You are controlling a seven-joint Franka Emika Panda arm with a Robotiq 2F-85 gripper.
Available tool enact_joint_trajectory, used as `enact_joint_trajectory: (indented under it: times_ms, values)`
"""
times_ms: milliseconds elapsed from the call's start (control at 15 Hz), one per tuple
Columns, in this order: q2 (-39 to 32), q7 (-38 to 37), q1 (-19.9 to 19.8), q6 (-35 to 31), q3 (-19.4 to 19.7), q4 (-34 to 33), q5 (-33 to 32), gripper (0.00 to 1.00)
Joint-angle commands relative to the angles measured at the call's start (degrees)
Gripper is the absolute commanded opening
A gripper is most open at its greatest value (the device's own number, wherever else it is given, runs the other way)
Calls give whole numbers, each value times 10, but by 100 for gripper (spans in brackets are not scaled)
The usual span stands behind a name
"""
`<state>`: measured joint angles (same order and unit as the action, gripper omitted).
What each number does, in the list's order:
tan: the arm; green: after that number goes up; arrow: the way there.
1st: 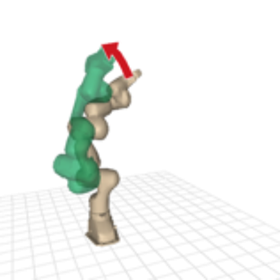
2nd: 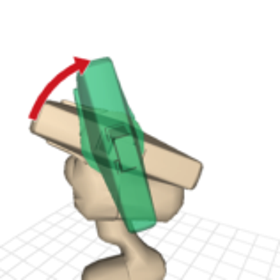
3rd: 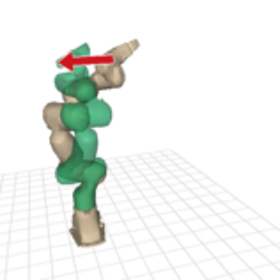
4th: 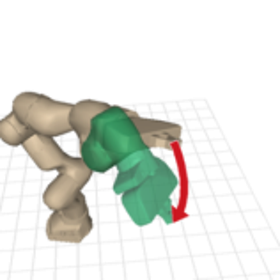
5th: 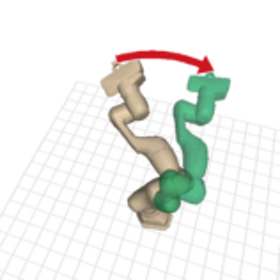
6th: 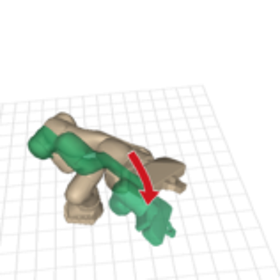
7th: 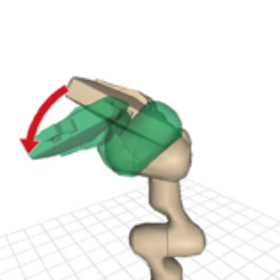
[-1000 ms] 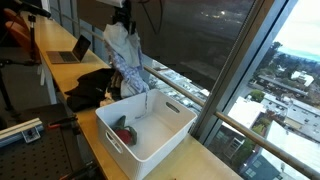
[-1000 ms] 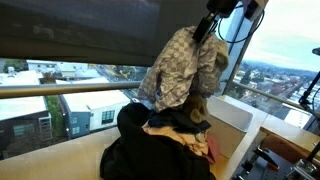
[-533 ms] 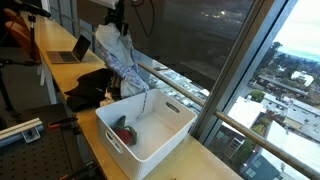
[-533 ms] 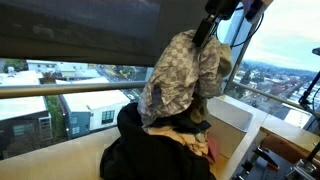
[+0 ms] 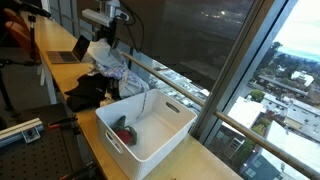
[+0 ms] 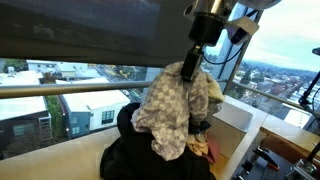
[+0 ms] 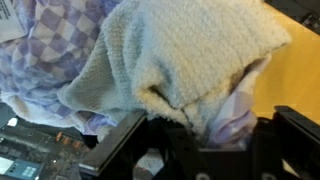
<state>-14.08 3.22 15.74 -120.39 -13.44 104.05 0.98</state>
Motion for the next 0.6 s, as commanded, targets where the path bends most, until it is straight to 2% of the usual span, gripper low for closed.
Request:
enact_joint_trajectory:
  times_ms: [0,467,533]
  values:
    - [-25,-16,10,10,-3,-22,-12,46]
    - [-6,-6,-16,13,16,-44,-11,99]
    - [-2,-2,-25,11,23,-46,-13,100]
